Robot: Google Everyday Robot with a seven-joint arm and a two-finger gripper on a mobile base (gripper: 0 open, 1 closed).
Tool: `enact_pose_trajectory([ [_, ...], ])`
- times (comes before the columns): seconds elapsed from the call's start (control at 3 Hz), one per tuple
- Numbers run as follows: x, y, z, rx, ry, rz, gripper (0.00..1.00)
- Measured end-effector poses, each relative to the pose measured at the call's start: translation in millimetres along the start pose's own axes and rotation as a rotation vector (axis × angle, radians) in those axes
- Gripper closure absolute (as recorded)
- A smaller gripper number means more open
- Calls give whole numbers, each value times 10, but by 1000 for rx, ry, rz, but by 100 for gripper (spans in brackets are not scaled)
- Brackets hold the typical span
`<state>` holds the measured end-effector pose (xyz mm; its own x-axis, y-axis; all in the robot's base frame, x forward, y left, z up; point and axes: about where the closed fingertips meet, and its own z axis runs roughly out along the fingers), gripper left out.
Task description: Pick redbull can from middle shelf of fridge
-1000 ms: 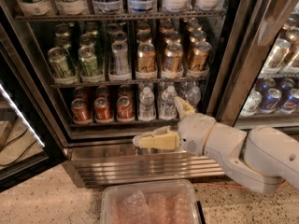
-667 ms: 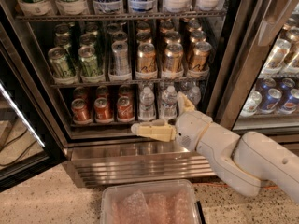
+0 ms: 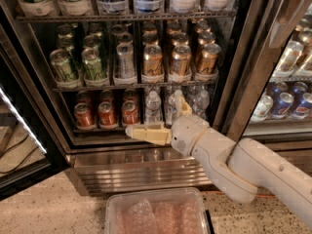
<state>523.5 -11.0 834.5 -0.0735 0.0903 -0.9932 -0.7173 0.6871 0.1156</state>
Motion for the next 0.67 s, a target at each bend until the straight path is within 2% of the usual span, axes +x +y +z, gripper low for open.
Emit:
enact_pose_trajectory([
  [0.33,-127,16,198,-15,-18,-55,0],
  [0.67,-389,-47,462,-39,-3,-179,0],
])
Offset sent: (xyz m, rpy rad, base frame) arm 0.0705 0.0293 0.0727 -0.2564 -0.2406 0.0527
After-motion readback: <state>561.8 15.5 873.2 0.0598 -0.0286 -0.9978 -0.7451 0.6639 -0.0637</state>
